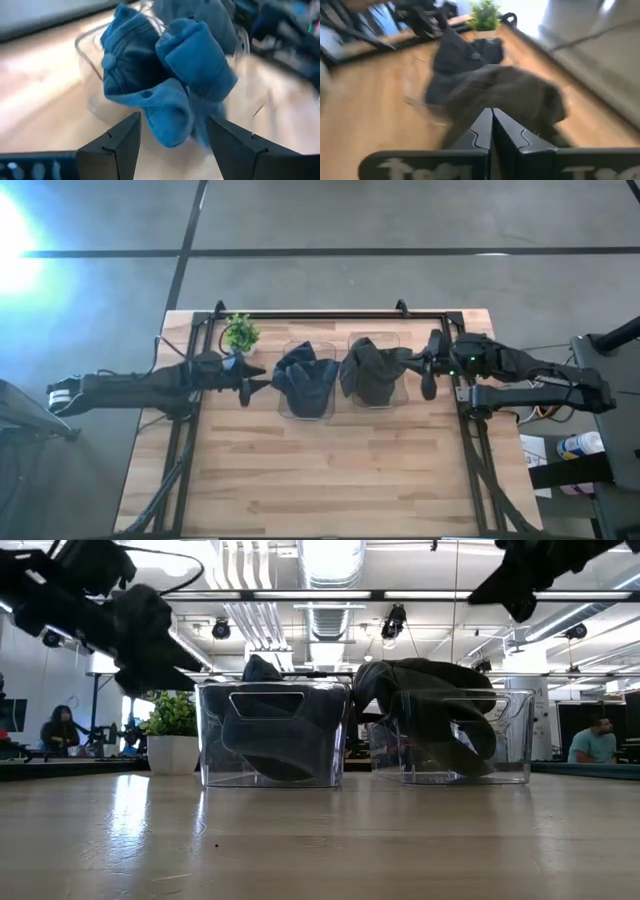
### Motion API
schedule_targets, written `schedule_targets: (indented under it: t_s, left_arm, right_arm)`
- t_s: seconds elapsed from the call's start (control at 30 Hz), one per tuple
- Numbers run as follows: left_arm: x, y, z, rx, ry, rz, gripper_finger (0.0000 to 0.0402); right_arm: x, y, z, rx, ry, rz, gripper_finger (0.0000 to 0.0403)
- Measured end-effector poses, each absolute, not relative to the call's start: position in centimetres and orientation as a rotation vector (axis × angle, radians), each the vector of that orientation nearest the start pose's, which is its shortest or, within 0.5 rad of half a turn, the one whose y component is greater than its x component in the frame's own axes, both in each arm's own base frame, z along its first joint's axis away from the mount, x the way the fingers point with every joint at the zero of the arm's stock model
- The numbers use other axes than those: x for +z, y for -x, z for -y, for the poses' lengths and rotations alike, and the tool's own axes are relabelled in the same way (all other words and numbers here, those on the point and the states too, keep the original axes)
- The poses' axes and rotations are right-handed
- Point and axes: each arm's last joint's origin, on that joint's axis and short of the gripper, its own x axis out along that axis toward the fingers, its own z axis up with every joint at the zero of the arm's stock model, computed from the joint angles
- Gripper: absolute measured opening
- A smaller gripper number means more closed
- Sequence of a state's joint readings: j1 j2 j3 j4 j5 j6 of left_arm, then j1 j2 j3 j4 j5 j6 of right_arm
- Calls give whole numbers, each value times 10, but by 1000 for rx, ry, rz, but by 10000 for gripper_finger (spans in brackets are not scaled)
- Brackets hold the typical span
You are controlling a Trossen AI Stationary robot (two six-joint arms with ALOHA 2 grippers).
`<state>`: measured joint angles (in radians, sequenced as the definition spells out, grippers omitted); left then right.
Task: Pick & Place hat
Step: Return to Home Position
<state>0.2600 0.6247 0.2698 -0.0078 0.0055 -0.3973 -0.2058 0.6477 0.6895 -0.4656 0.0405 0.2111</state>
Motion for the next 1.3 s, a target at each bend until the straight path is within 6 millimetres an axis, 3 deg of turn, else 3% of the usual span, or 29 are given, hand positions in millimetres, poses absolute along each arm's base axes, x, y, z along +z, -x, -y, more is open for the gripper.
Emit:
schedule_targets:
  t_s: [0.13,0.27,0.43,0.6,0.8,1.03,1.3]
  left_arm:
    - [177,-140,-37,279,210,-309,218]
    - [164,-137,-36,270,167,-224,218]
    - [149,-131,-34,260,128,-222,218]
    - [148,-129,-34,254,58,-182,218]
    - [148,-128,-34,230,58,-181,218]
    - [154,-127,-31,144,82,-126,218]
    - [158,-123,-30,143,100,-93,218]
  right_arm:
    - [271,-147,32,-253,-6,-328,8]
    - [244,-147,32,-223,57,-294,8]
    - [221,-139,28,-175,58,-220,8]
    - [211,-128,25,-153,69,-147,8]
    - [179,-116,22,-119,-28,-119,8]
    - [169,-107,19,-96,-23,10,8]
    - [176,-99,17,-96,14,96,8]
